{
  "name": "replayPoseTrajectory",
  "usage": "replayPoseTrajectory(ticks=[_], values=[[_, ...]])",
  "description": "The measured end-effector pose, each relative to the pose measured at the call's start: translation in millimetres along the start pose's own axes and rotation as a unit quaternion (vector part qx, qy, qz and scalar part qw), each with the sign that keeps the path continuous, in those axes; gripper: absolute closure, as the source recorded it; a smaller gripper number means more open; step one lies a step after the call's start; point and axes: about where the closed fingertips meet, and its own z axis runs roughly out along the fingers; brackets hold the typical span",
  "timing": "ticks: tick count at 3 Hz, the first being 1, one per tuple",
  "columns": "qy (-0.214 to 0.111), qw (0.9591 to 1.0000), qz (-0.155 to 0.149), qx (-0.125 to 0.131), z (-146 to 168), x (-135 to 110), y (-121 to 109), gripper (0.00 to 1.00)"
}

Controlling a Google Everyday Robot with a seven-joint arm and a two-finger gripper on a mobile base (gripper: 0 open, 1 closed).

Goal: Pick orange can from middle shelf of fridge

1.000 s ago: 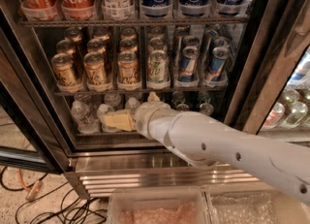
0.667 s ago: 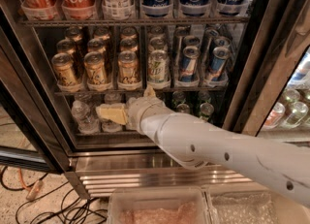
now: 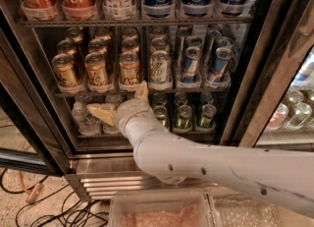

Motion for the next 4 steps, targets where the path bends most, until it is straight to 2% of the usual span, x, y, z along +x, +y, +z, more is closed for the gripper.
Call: replayPoseTrajectory(ticks=[1,2,3,4], values=[[-0.026,0.9991,-0.014,0.031,1,2,10,0.0],[-0.053,0.9954,-0.014,0.078,-3,-2,0,0.0],[-0.074,0.9921,-0.003,0.102,-3,-7,-10,0.0],[-0.074,0.9921,-0.003,0.102,-3,-7,-10,0.0]])
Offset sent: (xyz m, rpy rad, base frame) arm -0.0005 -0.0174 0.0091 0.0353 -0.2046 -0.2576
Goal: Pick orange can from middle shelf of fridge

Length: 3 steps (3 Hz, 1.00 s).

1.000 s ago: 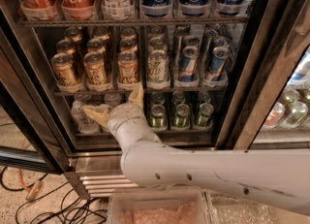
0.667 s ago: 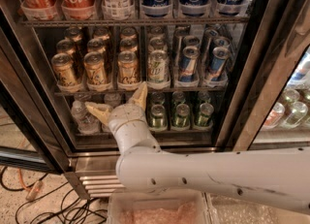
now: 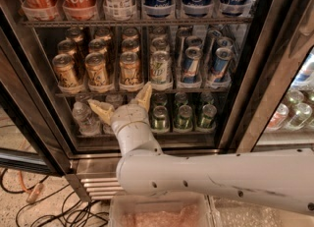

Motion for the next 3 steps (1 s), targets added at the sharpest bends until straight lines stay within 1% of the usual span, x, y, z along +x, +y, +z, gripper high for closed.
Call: replayPoseTrajectory(ticks=[1,2,3], values=[[-0.002,1.0,0.008,-0.001,0.4,0.1,0.2,0.0],[-0.006,0.9998,0.019,0.001,3.6,1.7,1.5,0.15],[-0.012,0.9997,0.018,0.009,8.9,3.8,-1.8,0.31]])
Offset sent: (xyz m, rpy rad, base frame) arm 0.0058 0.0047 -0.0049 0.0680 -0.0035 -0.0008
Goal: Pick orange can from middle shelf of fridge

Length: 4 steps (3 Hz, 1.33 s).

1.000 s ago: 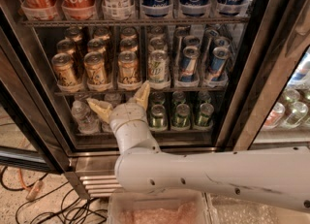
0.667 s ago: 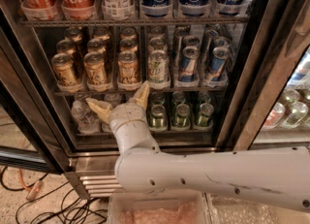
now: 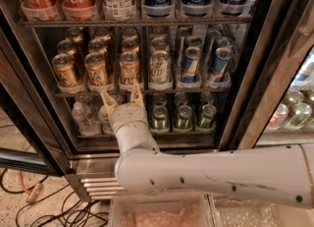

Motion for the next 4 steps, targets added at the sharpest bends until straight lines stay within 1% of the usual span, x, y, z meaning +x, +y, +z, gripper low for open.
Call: replayPoseTrajectory(ticks=[1,2,4], values=[[-0.007,0.9999,-0.007,0.011,8,2,-5,0.29],[-0.018,0.9993,-0.016,0.029,17,1,-14,0.26],[-0.041,0.997,-0.033,0.057,40,-1,-34,0.28]])
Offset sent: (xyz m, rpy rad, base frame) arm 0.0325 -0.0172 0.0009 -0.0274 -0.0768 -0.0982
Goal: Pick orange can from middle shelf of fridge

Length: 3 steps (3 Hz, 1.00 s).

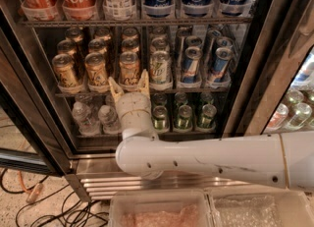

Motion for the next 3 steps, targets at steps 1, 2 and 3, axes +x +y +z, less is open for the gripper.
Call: replayPoseTrajectory(ticks=[1,2,3], values=[[-0.008,0.9999,-0.003,0.006,11,1,-3,0.3],[-0.013,0.9998,-0.004,0.014,21,3,-7,0.3],[-0.017,0.9997,-0.002,0.019,31,6,-9,0.35]])
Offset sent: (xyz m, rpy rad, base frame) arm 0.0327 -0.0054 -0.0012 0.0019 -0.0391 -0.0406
